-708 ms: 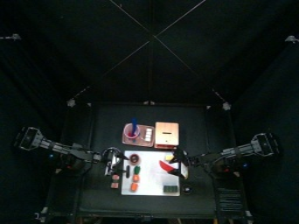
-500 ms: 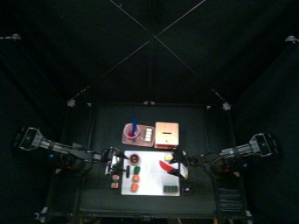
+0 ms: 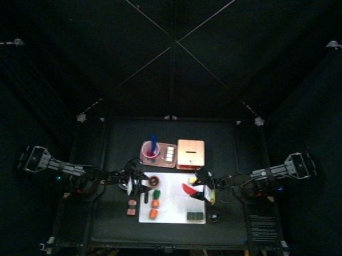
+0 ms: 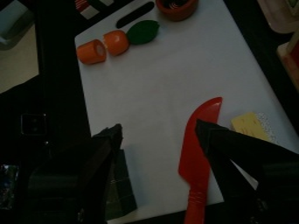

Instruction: Put the carrot top into the soy sauce container

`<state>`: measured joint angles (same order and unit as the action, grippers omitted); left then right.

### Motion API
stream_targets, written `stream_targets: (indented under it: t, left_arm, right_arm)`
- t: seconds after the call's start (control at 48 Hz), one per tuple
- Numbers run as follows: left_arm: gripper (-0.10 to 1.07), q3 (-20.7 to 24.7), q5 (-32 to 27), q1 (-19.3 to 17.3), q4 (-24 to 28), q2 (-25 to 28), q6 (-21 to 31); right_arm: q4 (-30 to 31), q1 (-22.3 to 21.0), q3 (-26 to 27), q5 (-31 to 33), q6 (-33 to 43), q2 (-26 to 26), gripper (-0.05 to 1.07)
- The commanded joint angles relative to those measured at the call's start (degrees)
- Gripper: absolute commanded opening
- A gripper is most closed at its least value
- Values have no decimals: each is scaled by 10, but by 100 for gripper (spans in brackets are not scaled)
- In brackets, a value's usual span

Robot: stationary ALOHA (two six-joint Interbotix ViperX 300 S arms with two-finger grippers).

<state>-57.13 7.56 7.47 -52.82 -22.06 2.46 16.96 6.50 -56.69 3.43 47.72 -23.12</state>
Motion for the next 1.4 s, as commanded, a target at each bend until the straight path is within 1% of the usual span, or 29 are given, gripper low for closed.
stream_targets:
  t: [0.0,0.188,0.271,0.333,0.438,0.562,0.646,0.75,0.896,1.146,1.375]
  left_arm:
    - [98,20,-22,-3,-73,18,-1]
    - [98,30,-31,2,-171,44,4]
    - [98,40,-32,6,-197,65,3]
    - [98,49,-32,11,-205,87,4]
    - [98,71,-33,22,-212,134,4]
    - [98,90,-40,25,-214,170,4]
    - [98,92,-45,26,-216,176,4]
    - [98,87,-47,29,-230,177,5]
    - [98,83,-42,33,-245,195,5]
    - [98,86,-39,33,-243,228,5]
    - [98,94,-28,33,-241,243,4]
  right_arm:
    - [1,-2,8,-3,0,-4,97]
    - [3,0,2,-3,-3,-3,97]
    - [3,3,0,-3,-4,-1,97]
    - [4,4,0,-3,-7,0,97]
    - [14,4,0,-3,-7,1,97]
    - [25,4,-3,-3,-6,2,97]
    - [28,4,-4,-3,-6,4,97]
    - [29,4,-6,-3,-6,7,97]
    - [30,4,-6,-5,-7,14,97]
    - [31,5,-3,-6,-6,27,97]
    - [32,5,-3,-7,-7,32,97]
